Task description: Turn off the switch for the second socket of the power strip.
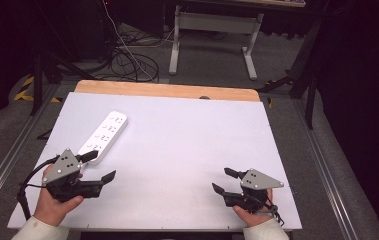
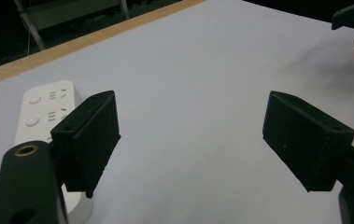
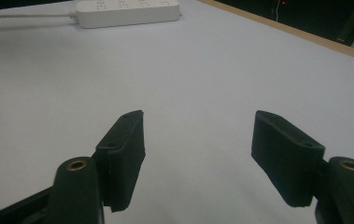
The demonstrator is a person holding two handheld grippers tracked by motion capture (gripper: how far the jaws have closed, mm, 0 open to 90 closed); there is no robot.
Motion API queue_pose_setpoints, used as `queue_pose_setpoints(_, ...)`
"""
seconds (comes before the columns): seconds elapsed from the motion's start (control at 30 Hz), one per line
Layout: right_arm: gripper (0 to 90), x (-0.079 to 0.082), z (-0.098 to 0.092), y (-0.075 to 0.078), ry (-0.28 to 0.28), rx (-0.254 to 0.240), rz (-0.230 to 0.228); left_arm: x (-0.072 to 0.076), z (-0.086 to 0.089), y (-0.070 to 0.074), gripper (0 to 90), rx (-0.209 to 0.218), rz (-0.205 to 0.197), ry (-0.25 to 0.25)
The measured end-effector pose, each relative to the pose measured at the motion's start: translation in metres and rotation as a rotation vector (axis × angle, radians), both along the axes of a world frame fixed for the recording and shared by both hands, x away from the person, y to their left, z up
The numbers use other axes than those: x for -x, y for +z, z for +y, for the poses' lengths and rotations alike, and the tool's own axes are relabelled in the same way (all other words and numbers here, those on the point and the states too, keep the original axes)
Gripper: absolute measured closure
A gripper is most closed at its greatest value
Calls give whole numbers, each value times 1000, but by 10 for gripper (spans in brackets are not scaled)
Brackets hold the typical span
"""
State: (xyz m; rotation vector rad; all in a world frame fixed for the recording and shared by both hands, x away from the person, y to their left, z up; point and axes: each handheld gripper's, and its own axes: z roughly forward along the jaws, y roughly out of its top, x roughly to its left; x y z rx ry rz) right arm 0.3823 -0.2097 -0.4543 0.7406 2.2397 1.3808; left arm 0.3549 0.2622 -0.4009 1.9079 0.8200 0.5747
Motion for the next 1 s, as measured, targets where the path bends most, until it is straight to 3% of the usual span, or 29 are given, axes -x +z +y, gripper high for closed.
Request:
queue_pose_setpoints(0.27,352,0,1,-1,0,3,3,-5,4,12,192,-9,3,14)
queue_pose_setpoints(0.73,348,0,1,-1,-3,5,3,-21,6,32,189,-82,-13,18)
queue_pose_setpoints(1.0,345,0,1,-1,-4,3,4,-30,8,39,195,-96,-25,42)
